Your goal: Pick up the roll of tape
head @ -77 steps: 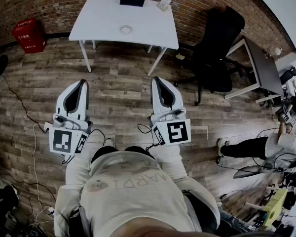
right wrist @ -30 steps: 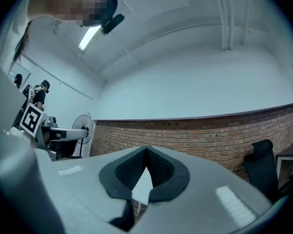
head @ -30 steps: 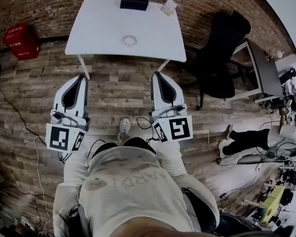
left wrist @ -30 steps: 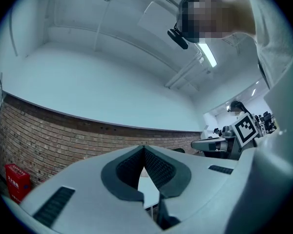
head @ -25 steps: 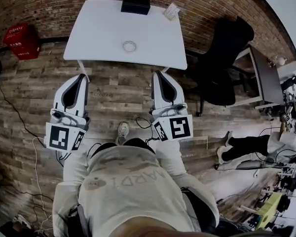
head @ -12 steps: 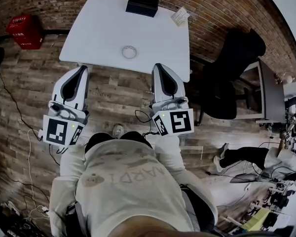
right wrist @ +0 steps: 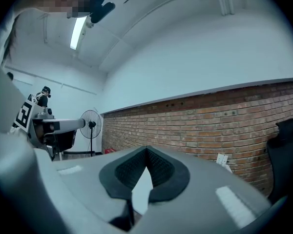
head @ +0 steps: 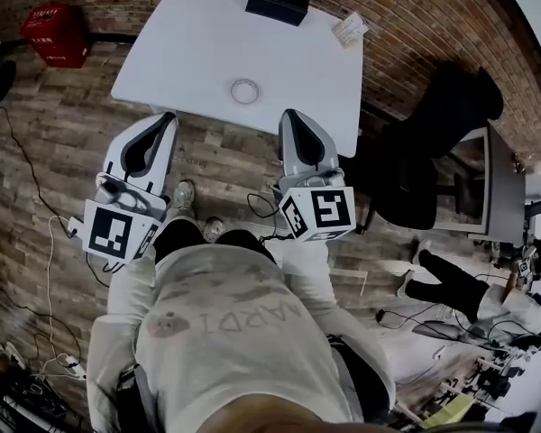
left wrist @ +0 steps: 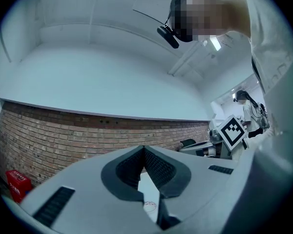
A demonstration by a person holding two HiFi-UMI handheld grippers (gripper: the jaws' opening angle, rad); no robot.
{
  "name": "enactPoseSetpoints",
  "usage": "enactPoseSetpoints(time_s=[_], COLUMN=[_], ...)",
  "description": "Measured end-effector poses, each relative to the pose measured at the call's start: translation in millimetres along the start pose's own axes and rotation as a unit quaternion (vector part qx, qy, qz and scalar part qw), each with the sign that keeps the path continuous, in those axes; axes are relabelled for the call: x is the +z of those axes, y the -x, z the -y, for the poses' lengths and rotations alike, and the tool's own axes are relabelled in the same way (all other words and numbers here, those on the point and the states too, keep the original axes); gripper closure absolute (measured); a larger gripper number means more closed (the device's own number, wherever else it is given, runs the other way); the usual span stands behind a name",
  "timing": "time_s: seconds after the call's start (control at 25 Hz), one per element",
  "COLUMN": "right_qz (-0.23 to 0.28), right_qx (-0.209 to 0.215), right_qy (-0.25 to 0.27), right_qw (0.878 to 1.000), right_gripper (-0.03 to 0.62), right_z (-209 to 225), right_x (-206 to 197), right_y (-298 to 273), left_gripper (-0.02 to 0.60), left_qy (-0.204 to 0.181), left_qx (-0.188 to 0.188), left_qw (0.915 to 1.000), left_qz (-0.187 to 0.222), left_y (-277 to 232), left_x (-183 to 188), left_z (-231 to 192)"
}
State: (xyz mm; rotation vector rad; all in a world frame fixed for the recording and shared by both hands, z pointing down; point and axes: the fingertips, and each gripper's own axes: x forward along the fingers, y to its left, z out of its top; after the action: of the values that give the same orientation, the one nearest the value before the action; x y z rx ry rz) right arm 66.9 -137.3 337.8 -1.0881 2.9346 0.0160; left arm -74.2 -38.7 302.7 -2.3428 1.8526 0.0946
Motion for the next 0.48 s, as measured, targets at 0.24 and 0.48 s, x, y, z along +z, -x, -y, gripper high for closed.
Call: enactPoseSetpoints(time_s=[0.24, 0.48], right_qz=[-0.031, -0.057], right_qx=[-0.013, -0.038], right_qy=[-0.007, -0.017], right_qw=[0.999, 0.997], right_gripper=[0.585, 0.584], right_z=[18.4, 43.7], right_x=[-16.6, -30.5], right_y=[-29.5, -59.9], left_gripper=[0.580, 0.580], left_qy=[0.007, 0.005], left_qx=[-0.014, -0.039], left_qw=[0.9999, 0.9992], left_qz=[-0.005, -0.008], left_y=[-29.7, -65.2], left_x=[-6.4, -12.3], left_z=[-19.0, -35.4])
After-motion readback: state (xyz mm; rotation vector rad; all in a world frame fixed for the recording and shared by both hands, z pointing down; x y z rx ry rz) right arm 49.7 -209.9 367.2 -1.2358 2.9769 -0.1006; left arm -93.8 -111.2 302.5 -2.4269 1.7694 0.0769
